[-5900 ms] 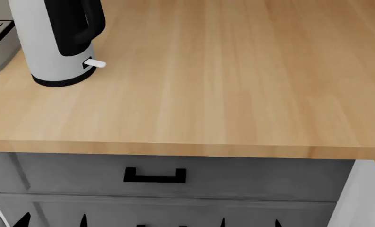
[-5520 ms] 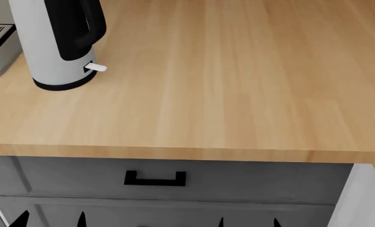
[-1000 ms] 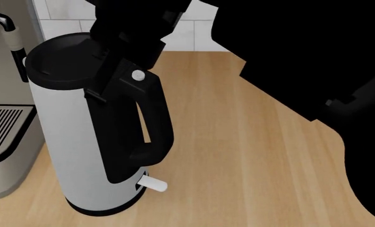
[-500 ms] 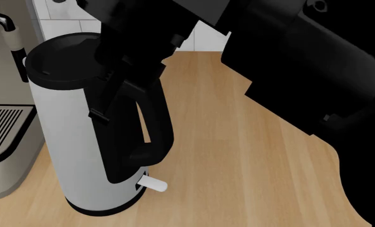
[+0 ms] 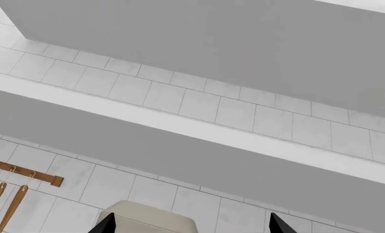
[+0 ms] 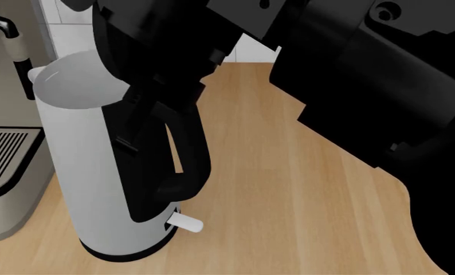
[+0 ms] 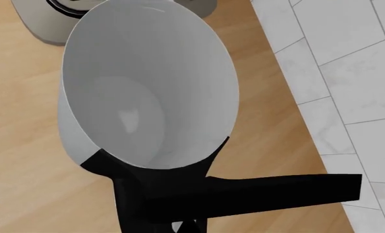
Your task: Press the button to open the lid of the electric kettle.
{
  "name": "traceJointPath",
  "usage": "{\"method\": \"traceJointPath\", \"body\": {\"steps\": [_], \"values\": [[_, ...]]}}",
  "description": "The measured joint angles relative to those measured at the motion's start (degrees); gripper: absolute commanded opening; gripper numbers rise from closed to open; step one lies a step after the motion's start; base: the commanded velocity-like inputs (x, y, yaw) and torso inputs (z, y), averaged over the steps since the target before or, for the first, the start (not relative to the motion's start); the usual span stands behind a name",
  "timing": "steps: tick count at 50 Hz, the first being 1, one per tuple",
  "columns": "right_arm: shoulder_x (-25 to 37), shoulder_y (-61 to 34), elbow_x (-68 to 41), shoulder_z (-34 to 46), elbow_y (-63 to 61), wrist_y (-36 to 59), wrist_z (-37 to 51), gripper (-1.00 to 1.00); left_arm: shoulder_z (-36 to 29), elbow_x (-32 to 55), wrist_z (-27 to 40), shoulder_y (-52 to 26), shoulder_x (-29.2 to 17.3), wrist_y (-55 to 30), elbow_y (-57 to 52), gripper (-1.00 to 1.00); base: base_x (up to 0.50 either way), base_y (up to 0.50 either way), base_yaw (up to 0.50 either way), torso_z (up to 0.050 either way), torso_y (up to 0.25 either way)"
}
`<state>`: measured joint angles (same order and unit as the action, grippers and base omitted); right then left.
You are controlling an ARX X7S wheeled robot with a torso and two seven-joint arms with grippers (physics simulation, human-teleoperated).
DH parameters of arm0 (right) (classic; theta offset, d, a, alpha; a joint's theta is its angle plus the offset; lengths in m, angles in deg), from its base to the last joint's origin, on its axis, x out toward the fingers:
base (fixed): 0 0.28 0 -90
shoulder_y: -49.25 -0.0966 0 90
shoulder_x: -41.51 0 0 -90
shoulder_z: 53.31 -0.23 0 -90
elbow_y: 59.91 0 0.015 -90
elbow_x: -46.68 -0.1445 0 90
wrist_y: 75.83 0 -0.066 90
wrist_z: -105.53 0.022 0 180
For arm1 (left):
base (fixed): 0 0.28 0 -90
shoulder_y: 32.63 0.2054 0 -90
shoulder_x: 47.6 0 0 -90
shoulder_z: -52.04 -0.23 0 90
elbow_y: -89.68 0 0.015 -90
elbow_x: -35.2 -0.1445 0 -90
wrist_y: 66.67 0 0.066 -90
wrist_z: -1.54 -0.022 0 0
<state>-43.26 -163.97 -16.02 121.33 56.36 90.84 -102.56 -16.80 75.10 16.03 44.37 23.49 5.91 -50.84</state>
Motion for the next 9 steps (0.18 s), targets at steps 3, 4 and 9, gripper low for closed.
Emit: {"method": "traceJointPath", "body": {"steps": [3,4,9], "values": [[-0.1,-0.01,0.06,0.08,0.11,-0.05,-0.06,-1.0,-0.06,0.01,0.07,0.04,-0.07,0.07,0.0,1.0,0.0,0.0,0.0,0.0,0.0],[-0.11,-0.01,0.08,0.08,0.12,-0.06,-0.05,-1.0,-0.08,0.01,0.1,0.05,-0.09,0.09,-0.01,1.0,0.0,0.0,0.0,0.0,0.0],[-0.2,-0.01,0.17,0.15,0.17,-0.13,-0.05,-1.0,-0.09,0.11,0.28,0.09,-0.24,0.18,-0.07,1.0,0.0,0.0,0.0,0.0,0.0]]}}
